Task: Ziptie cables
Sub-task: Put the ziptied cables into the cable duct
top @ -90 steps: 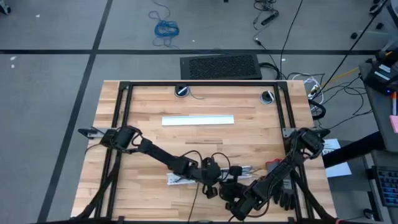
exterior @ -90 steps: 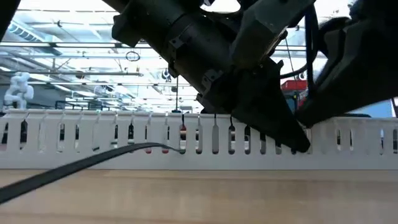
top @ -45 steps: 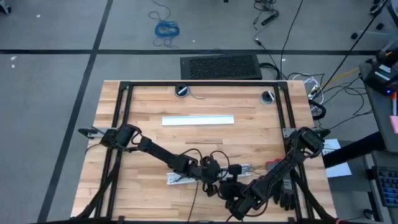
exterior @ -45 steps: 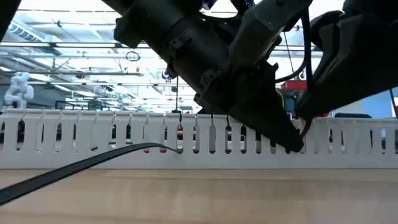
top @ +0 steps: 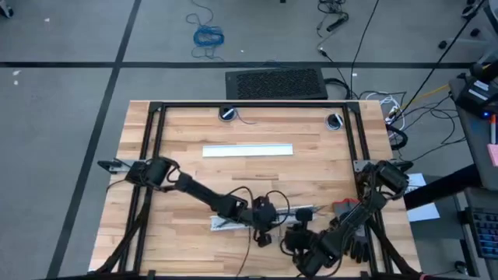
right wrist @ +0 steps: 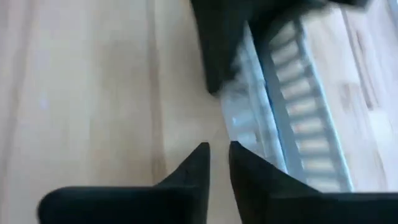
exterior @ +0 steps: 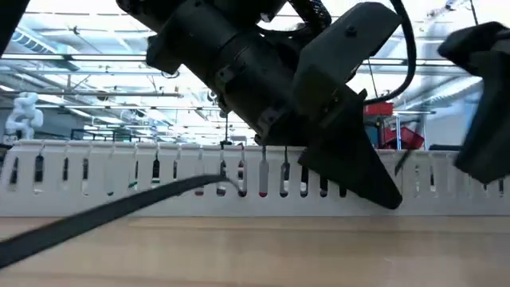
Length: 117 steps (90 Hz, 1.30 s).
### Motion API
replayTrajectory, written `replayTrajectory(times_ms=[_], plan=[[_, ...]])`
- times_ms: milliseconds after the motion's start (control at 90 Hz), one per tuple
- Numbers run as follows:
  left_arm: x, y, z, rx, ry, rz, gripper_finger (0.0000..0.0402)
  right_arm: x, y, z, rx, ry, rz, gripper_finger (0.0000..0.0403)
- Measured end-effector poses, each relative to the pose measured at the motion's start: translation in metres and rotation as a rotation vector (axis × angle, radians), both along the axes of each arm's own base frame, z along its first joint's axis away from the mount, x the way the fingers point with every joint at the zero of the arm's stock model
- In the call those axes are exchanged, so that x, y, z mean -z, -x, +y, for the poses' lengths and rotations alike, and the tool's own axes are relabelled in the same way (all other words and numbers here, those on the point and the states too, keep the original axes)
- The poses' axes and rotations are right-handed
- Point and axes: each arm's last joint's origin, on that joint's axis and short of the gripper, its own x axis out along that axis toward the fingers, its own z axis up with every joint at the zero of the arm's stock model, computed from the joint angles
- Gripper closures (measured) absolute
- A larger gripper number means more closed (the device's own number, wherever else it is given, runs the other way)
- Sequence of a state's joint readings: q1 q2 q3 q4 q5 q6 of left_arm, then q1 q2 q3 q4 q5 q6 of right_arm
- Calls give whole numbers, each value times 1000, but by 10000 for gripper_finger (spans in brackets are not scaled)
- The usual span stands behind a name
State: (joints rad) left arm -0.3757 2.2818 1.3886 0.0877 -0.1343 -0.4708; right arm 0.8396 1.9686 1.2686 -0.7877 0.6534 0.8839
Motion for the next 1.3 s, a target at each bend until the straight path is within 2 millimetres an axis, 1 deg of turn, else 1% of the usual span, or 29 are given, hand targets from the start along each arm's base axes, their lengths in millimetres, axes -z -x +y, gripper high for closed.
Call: replayTrajectory(times_ms=[56,144,222,356,489,600,689,789,867,967,1056,1189,1300], plan=[[-2,-1,-2,10,-1,-1,319,0,4,2,9,3,1,329],[-17,-2,-8,21,6,-24,301,0,9,4,13,11,-10,317],[-27,-1,-12,32,9,-43,290,-4,13,5,28,25,-49,314],[-45,6,-19,99,-27,-63,286,-22,21,7,24,65,-170,319],[-75,14,-27,161,-55,-115,285,-41,26,8,18,43,-255,329],[-99,20,-29,127,-78,-167,285,-50,22,2,54,10,-281,338],[-107,24,-26,82,-125,-162,285,-50,13,-7,106,-7,-284,354],[-104,28,-22,43,-146,-97,285,-47,4,-13,137,-33,-244,378],[-96,37,-24,20,-175,-1,285,-44,0,-14,130,-58,-210,395],[-83,54,-25,-64,-229,111,285,-39,-1,-13,129,-85,-175,400],[-75,67,-19,-144,-286,204,285,-32,-4,-13,130,-89,-140,401],[-71,70,-16,-180,-273,229,285,-19,-15,-22,136,-82,-45,402],[-70,69,-13,-173,-303,232,285,-14,-28,-39,134,-22,6,403]])
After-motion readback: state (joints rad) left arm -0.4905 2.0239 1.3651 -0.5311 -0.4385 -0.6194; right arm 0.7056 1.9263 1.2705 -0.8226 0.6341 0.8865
